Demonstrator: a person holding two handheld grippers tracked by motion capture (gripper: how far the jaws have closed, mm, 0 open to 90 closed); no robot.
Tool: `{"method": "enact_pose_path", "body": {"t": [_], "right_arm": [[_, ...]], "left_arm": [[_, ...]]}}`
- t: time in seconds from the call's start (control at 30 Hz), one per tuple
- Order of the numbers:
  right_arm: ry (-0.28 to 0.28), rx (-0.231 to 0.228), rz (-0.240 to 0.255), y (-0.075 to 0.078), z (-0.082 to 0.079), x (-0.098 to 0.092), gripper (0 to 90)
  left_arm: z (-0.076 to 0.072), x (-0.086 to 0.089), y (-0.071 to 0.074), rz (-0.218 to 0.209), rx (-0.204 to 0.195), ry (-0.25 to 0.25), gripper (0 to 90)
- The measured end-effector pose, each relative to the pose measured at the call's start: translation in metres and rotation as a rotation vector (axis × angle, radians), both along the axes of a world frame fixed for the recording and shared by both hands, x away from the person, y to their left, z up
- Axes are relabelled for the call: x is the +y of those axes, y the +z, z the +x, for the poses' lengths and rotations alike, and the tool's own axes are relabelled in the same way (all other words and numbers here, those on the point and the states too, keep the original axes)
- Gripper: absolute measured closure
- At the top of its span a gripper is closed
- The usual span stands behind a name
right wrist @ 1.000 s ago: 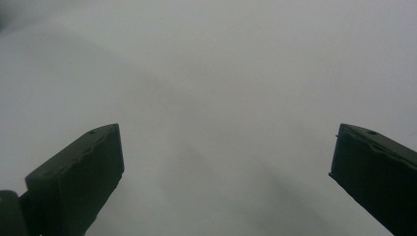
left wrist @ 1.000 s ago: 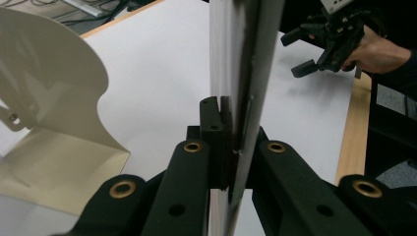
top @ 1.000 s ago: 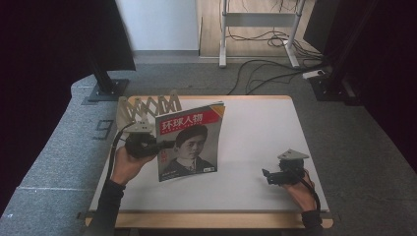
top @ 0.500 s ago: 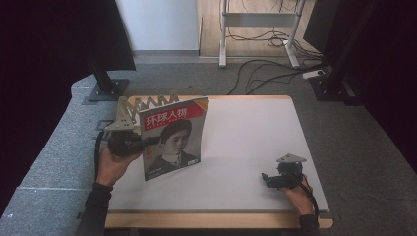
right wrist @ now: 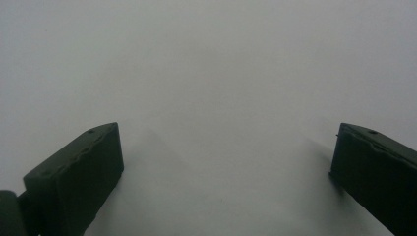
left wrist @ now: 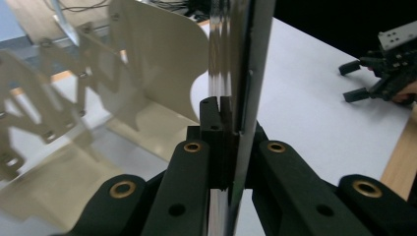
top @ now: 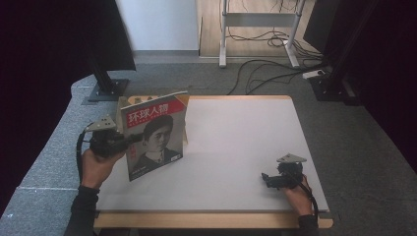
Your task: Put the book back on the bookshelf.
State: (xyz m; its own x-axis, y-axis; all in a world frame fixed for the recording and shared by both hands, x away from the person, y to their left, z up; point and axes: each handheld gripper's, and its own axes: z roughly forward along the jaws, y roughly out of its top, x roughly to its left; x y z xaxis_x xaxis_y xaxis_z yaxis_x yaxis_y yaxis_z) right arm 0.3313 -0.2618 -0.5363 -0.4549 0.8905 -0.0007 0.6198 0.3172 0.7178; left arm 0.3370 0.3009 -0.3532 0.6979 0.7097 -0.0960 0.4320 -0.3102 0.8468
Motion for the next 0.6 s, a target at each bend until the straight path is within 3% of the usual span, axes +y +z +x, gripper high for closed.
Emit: {"method": "enact_pose_path", "body": {"t": [0.6], "right_arm": [[0.000,0.000,0.000,0.000,0.000,0.000,0.0]], "left_arm": [[-0.004,0.034,0.009,-0.016,-0.016,0.151,87.1]]}}
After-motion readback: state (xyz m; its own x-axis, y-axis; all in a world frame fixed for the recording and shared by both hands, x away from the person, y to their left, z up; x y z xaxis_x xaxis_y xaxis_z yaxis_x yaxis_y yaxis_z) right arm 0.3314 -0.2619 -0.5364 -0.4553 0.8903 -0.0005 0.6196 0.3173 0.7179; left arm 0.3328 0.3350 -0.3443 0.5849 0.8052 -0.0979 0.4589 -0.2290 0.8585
